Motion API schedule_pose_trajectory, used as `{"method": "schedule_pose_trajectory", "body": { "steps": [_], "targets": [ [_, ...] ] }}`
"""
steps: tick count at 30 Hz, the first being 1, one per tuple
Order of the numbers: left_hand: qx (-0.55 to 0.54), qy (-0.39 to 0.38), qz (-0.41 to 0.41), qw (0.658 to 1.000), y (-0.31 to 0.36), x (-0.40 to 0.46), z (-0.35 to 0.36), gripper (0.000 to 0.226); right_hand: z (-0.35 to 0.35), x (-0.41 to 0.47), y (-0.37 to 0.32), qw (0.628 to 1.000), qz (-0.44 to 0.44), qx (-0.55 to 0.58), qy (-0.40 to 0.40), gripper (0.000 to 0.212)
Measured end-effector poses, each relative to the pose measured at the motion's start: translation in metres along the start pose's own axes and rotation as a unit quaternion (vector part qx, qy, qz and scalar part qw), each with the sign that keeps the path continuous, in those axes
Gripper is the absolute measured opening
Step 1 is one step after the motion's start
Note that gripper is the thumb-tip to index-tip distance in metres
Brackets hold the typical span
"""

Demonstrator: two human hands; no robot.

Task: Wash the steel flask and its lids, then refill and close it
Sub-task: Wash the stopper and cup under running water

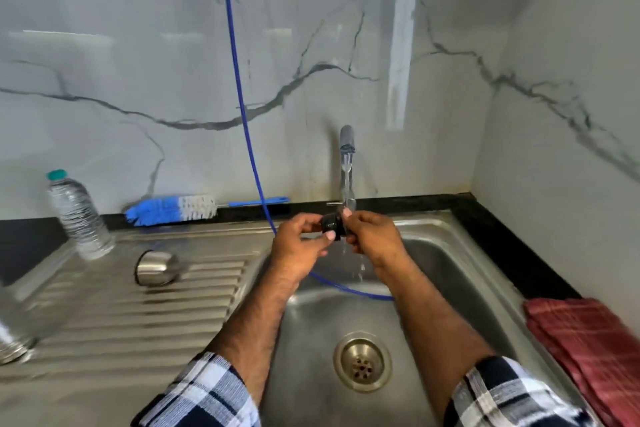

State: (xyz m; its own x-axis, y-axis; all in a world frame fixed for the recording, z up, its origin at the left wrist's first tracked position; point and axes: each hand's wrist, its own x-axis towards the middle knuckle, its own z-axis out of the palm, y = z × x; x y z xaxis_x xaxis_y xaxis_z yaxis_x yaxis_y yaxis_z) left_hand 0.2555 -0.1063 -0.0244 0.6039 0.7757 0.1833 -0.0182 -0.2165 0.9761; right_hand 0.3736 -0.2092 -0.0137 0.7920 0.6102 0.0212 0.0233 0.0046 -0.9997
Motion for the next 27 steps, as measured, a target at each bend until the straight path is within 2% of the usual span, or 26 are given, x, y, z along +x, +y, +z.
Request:
{"method": "schedule_pose_trajectory", "body": {
  "steps": [4, 8, 12, 14, 17, 20, 22, 24, 27],
  "targets": [
    [0.006, -0.001, -0.012, 1.0, -0.019, 0.006, -0.001, 0.032, 0.004, 0.007, 0.009, 1.0, -0.002, -0.024, -0.004, 0.018],
    [-0.001, -0.018, 0.0, 1.0, -0.018, 0.008, -0.002, 0.042, 0.013, 0.011, 0.012, 0.996, -0.014, -0.084, 0.031, 0.033],
    [0.018, -0.045, 0.038, 0.998, -0.018, 0.006, -0.002, 0.037, 0.014, 0.011, 0.008, 0.978, -0.032, -0.187, 0.081, 0.047],
    [0.043, -0.045, 0.047, 0.997, -0.019, 0.007, 0.0, 0.036, 0.01, 0.013, 0.009, 0.983, -0.016, -0.16, 0.082, 0.046],
    [0.032, -0.025, 0.019, 0.999, -0.02, 0.011, 0.003, 0.025, 0.003, 0.011, 0.01, 0.998, -0.004, -0.065, 0.005, 0.03],
    [-0.001, -0.02, -0.022, 1.0, -0.023, 0.013, 0.0, 0.025, -0.003, 0.008, 0.006, 0.999, -0.005, -0.005, -0.05, 0.013],
    [-0.012, -0.037, -0.012, 0.999, -0.021, 0.01, -0.001, 0.026, -0.004, 0.009, 0.007, 0.999, -0.009, 0.009, -0.031, 0.012],
    [-0.007, -0.055, 0.008, 0.998, -0.02, 0.008, -0.001, 0.033, -0.003, 0.011, 0.009, 1.0, -0.003, 0.009, 0.009, 0.02],
    [0.045, -0.036, 0.029, 0.998, -0.024, 0.008, -0.001, 0.04, 0.002, 0.012, 0.015, 0.999, 0.029, 0.024, 0.008, 0.026]
  ]
}}
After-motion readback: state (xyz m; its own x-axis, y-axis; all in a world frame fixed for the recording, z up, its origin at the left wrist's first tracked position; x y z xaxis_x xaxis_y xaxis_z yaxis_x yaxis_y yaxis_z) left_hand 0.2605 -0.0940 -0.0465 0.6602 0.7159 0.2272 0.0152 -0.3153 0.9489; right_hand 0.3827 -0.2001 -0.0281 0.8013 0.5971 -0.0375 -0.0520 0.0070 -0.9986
